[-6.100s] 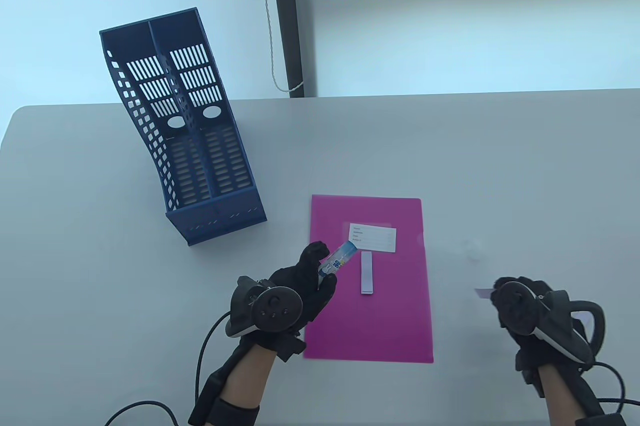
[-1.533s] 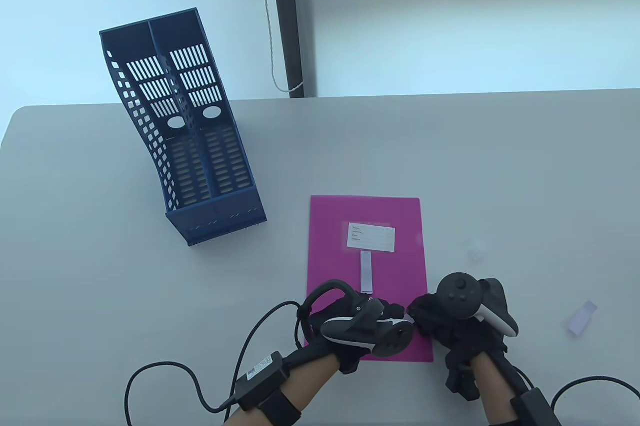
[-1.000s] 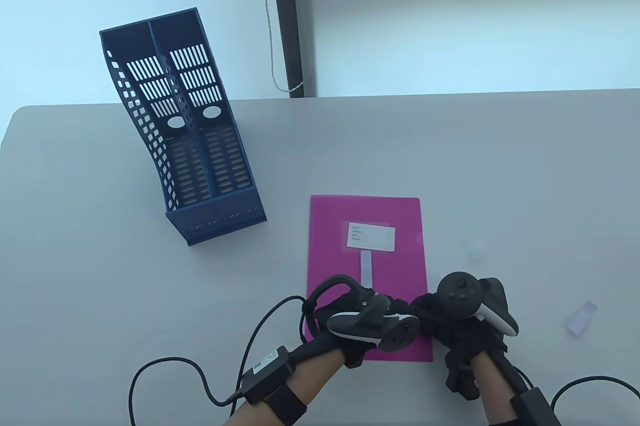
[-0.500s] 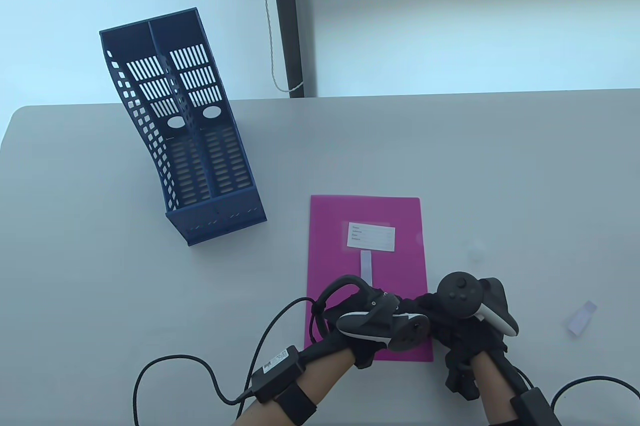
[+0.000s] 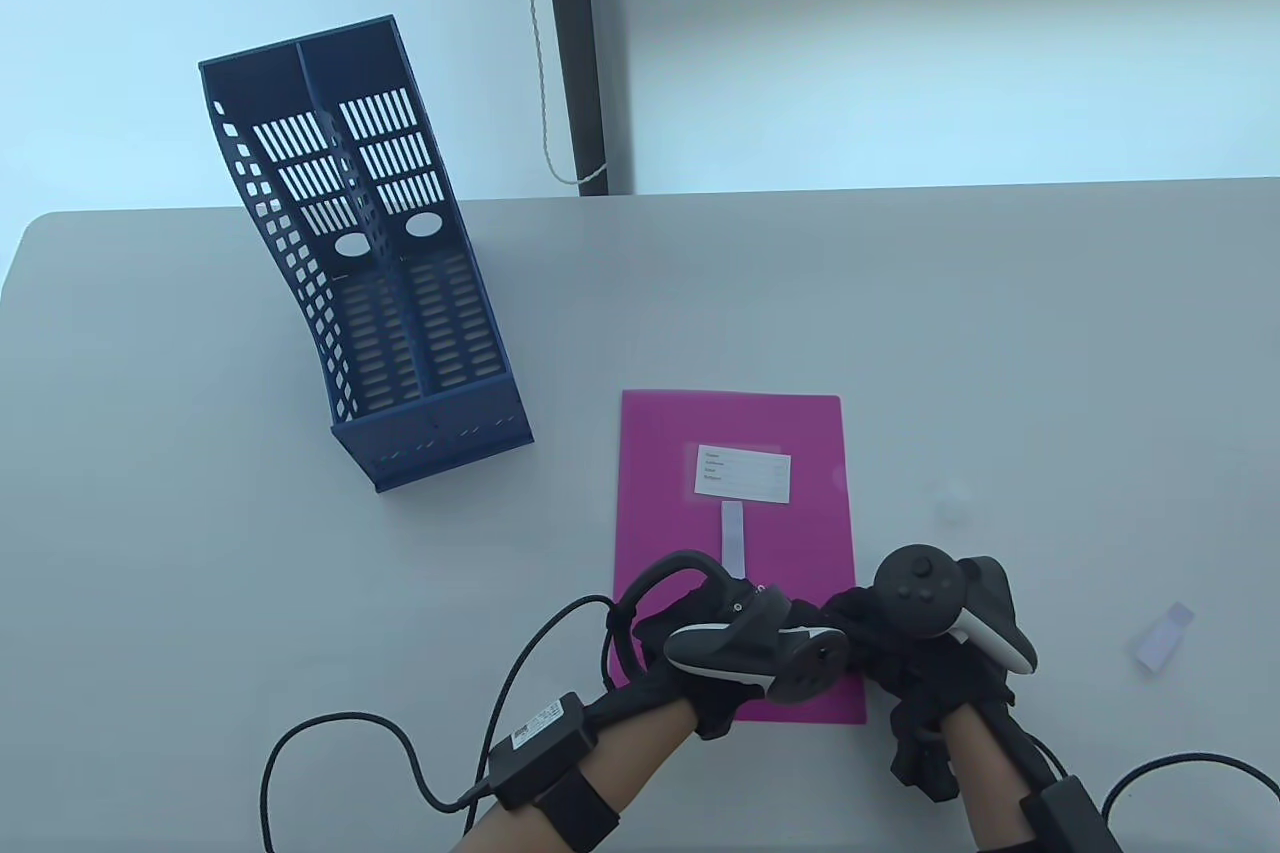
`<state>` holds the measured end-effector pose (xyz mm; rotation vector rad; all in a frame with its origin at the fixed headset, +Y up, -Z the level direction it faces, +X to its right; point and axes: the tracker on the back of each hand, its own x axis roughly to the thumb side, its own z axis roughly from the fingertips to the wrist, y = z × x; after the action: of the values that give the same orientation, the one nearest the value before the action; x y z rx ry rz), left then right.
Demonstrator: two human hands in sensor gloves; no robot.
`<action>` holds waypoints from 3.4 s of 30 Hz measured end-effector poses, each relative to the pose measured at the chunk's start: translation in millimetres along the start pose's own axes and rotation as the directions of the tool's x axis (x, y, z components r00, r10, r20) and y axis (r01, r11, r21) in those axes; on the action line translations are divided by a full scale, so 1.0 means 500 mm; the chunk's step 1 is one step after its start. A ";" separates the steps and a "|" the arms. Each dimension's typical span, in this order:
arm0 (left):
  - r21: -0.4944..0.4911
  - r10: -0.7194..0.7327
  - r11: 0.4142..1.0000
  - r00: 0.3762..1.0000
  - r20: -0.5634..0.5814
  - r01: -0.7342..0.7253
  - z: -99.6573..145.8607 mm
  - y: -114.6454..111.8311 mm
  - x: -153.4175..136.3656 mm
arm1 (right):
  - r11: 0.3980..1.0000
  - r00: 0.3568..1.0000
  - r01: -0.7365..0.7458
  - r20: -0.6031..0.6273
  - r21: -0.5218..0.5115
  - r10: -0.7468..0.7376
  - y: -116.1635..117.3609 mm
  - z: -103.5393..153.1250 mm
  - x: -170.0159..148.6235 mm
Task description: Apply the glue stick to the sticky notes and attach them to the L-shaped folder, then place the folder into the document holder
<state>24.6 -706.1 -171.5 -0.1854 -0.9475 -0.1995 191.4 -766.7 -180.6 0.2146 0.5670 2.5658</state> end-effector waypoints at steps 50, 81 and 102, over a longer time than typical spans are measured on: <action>0.173 -0.066 0.981 0.985 -0.162 0.094 -0.010 0.001 0.053 | 1.000 1.000 0.000 0.002 0.002 0.000 -0.001 0.000 0.000; 0.211 0.009 0.978 0.998 -0.059 0.004 -0.020 -0.005 0.033 | 1.000 1.000 0.003 0.003 0.004 -0.003 -0.001 -0.001 0.000; 0.169 0.001 0.985 0.994 -0.107 0.018 -0.023 -0.001 0.017 | 1.000 1.000 0.003 0.001 0.002 -0.003 0.001 -0.001 -0.001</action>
<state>38.5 -710.0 -171.1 -0.0131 -0.8546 -0.1340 191.4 -767.5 -180.8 0.2153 0.5690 2.5617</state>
